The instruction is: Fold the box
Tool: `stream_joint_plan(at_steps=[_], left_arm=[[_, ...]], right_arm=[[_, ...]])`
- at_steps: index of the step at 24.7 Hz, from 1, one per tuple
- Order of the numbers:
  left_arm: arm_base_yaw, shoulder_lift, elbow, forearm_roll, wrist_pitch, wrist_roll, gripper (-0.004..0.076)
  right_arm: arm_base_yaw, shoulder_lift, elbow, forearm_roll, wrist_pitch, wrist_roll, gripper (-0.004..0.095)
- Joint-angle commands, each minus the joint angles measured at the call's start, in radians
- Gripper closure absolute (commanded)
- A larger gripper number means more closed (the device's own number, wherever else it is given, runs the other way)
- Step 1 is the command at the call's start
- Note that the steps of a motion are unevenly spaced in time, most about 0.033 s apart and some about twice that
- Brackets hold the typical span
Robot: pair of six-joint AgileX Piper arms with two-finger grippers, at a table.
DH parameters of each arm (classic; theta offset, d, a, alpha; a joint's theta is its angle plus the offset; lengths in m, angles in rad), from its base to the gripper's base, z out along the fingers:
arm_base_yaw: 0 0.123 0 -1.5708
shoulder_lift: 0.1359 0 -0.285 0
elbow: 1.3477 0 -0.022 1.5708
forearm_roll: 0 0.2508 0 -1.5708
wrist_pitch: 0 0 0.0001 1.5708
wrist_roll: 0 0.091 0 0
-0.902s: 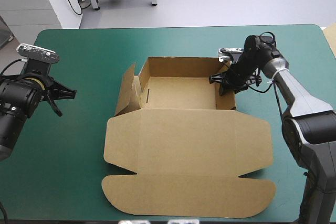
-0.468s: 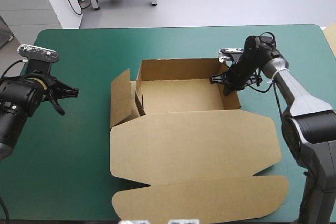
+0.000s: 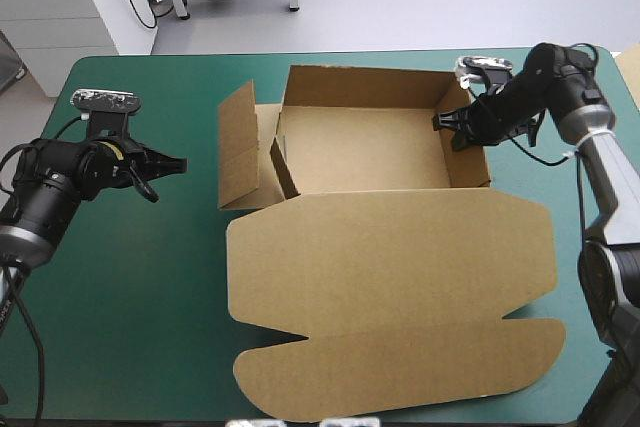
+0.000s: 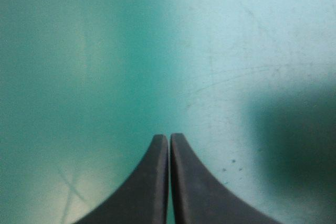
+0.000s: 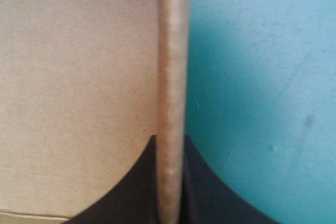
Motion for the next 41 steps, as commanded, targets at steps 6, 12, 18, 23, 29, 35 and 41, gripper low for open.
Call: stream_joint_plan(at_steps=[6, 12, 18, 23, 29, 35, 41], left_arm=[[0.0, 0.001, -0.028, -0.372, -0.187, 0.041, 0.0724], [0.0, 0.033, -0.028, -0.895, -0.193, 0.377, 0.0724], [0.0, 0.034, -0.028, -1.001, -0.161, 0.44, 0.0724], [0.0, 0.034, -0.028, -1.067, -0.115, 0.51, 0.0732], [0.0, 0.034, -0.028, -1.299, -0.007, 0.712, 0.0731], [0.0, 0.029, -0.028, -1.341, 0.059, 0.747, 0.0731], [0.0, 0.026, -0.028, -1.491, 0.157, 0.85, 0.0731]], right_arm=[[-0.083, -0.177, -0.029, 0.054, 0.016, -0.051, 0.0924], [-0.1, -0.201, -0.029, 0.088, 0.016, -0.065, 0.0924], [-0.1, -0.202, -0.029, 0.163, 0.016, -0.095, 0.0924], [-0.098, -0.202, -0.029, 0.163, 0.006, -0.095, 0.0923], [-0.098, -0.202, -0.026, 0.161, -0.046, -0.095, 0.0923], [-0.085, -0.199, -0.026, 0.139, -0.072, -0.095, 0.0923], [-0.005, -0.199, -0.026, 0.084, -0.149, -0.09, 0.0923]])
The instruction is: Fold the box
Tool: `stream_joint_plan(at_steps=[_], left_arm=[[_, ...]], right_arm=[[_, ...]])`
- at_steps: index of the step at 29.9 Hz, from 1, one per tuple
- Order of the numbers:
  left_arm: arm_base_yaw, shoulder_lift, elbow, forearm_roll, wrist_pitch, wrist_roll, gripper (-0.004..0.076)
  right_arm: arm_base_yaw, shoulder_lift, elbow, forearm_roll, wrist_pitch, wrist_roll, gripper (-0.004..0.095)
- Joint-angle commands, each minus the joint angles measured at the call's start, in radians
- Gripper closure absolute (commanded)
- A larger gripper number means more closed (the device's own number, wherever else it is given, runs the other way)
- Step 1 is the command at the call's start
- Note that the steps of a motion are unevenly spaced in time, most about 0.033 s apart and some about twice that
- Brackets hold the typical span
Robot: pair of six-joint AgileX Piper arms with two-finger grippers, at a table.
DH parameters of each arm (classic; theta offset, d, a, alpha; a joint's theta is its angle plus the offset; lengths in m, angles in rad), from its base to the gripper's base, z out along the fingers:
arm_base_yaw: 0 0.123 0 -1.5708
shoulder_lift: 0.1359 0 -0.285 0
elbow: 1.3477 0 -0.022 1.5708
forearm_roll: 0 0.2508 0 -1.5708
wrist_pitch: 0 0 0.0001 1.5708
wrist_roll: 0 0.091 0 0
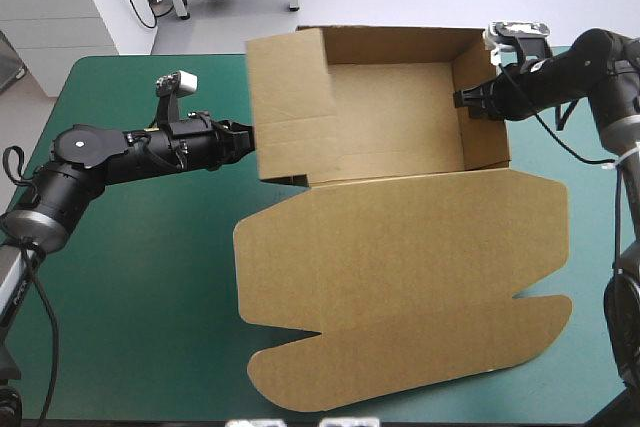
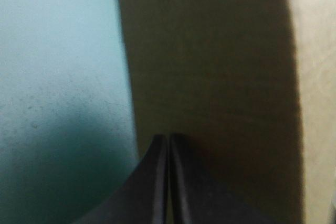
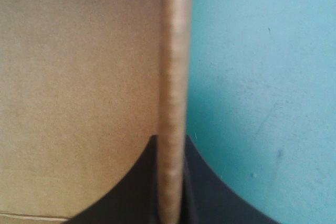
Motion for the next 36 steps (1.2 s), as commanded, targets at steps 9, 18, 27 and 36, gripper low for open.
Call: stream_joint_plan(at_steps=[9, 18, 27, 36], left_arm=[[0.0, -0.041, -0.028, -0.135, 0.071, 0.078, 0.0731], [0.0, -0.041, -0.028, -0.065, 0.07, 0.076, 0.0728], [0.0, -0.041, -0.028, -0.055, 0.142, 0.033, 0.0365], [0.0, -0.041, -0.028, -0.045, 0.164, 0.024, 0.0146]], right_arm=[[0.099, -0.053, -0.026, -0.013, -0.148, 0.051, 0.0923], [0.162, -0.053, -0.026, -0.143, -0.169, 0.141, 0.0923], [0.162, -0.053, -0.026, -0.15, -0.17, 0.173, 0.0923], [0.212, -0.017, -0.026, -0.187, -0.162, 0.209, 0.0923]])
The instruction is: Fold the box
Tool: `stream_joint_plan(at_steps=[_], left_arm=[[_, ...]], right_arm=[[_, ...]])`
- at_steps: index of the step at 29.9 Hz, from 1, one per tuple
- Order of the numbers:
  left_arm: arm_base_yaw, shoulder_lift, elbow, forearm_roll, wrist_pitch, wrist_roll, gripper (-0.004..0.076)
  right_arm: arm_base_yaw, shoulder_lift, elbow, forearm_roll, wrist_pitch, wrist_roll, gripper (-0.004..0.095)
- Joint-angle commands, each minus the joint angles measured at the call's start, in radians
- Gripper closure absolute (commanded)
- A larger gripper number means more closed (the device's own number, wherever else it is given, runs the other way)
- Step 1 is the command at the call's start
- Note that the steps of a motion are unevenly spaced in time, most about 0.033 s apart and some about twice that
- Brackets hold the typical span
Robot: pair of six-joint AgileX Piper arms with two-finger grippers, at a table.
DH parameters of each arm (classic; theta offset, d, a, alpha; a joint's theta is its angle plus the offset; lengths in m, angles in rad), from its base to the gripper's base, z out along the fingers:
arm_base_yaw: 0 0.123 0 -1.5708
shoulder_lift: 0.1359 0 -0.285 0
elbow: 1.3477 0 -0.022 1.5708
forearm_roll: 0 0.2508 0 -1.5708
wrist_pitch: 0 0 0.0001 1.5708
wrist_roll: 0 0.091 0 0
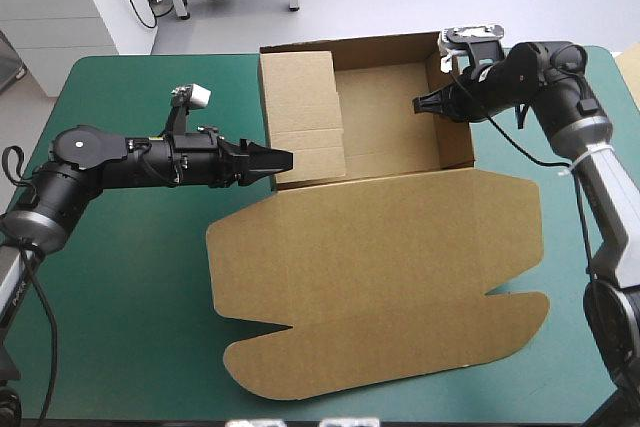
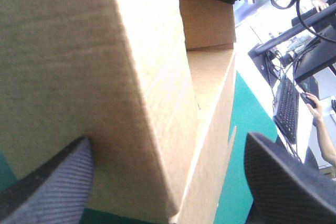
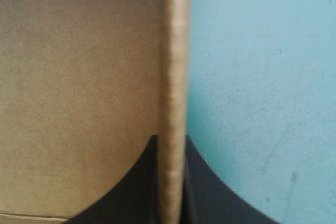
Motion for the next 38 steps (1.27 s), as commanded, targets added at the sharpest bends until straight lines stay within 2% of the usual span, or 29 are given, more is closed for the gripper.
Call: stream_joint_plan(at_steps=[1, 10, 14, 19, 26, 31, 34, 38], left_arm=[[-0.001, -0.038, -0.028, -0.061, -0.013, -0.025, 0.0149], [-0.003, -0.038, -0.028, 0.18, -0.171, -0.223, 0.016], [-0.003, -0.037, -0.028, 0.205, -0.18, -0.242, 0.0167], [-0.036, -0.036, -0.028, 0.276, -0.196, -0.301, 0.022], [-0.134, -0.036, -0.028, 0.499, -0.296, -0.532, 0.0226], [-0.191, -0.036, -0.028, 0.663, -0.356, -0.755, 0.0234], [-0.203, -0.036, -0.028, 0.749, -0.364, -0.856, 0.0269], [-0.203, -0.036, -0.028, 0.772, -0.359, -0.906, 0.0357]], right_arm=[[0.029, -0.038, -0.026, 0.033, -0.052, 0.017, 0.0923], [0.077, -0.036, -0.026, 0.024, -0.049, 0.017, 0.0923], [0.113, -0.036, -0.026, -0.022, -0.058, 0.032, 0.0923], [0.141, -0.035, -0.026, -0.026, -0.093, 0.071, 0.0923], [0.179, -0.033, -0.026, -0.076, -0.086, 0.116, 0.0923], [0.213, -0.033, -0.026, -0.088, -0.078, 0.148, 0.0923], [0.226, -0.033, -0.026, -0.097, -0.055, 0.163, 0.0923], [0.226, -0.033, -0.026, -0.101, -0.028, 0.192, 0.0923]])
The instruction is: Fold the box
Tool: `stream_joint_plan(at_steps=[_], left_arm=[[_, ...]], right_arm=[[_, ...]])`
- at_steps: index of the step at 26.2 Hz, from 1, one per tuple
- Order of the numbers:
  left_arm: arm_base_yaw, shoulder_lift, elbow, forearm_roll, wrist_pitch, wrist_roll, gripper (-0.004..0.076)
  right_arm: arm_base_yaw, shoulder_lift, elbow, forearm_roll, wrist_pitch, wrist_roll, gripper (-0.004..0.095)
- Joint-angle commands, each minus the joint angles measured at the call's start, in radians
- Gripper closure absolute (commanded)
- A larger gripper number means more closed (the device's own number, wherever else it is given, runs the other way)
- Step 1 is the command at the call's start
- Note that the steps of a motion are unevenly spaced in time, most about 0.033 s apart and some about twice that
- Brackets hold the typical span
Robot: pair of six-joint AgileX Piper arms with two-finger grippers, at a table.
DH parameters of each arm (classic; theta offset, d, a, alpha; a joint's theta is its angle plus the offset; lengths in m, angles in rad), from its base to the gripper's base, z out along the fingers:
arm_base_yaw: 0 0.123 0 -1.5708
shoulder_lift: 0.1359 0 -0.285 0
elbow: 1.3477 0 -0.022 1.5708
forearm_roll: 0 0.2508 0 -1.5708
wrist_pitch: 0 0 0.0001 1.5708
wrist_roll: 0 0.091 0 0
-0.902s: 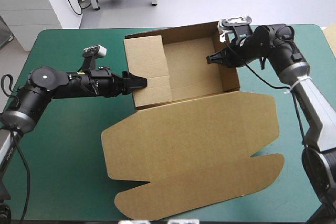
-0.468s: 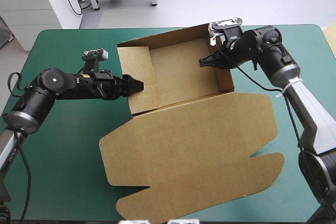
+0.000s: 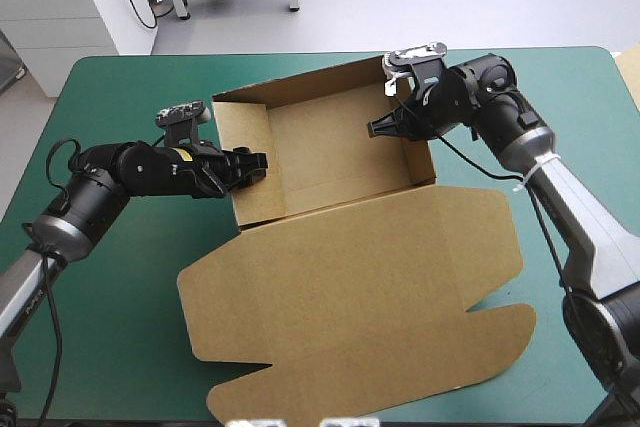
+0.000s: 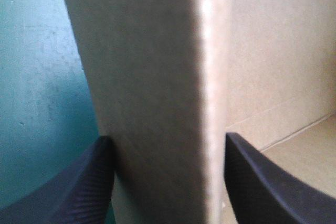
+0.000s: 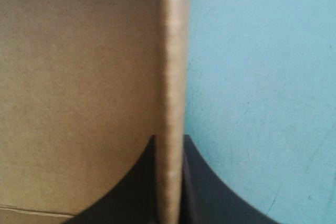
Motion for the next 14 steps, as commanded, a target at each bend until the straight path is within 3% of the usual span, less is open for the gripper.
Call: stream_joint_plan(at_steps=[1, 4, 7, 14], left_arm=[[-0.012, -0.035, -0.028, -0.036, -0.058, -0.051, 0.0381], [-0.012, -0.035, -0.028, -0.041, -0.061, -0.051, 0.0518], [-0.012, -0.035, -0.028, -0.041, -0.064, -0.032, 0.0729], [-0.012, -0.033, -0.046, 0.044, -0.064, -0.013, 0.0731]], right_arm=[[0.011, -0.051, -0.028, 0.071, -0.033, 0.04, 0.0923], [0.011, -0.051, -0.028, 0.076, -0.014, 0.047, 0.0923], [0.011, -0.051, -0.028, 0.069, 0.013, 0.044, 0.0923], [0.011, -0.051, -0.028, -0.014, 0.131, 0.042, 0.0923]])
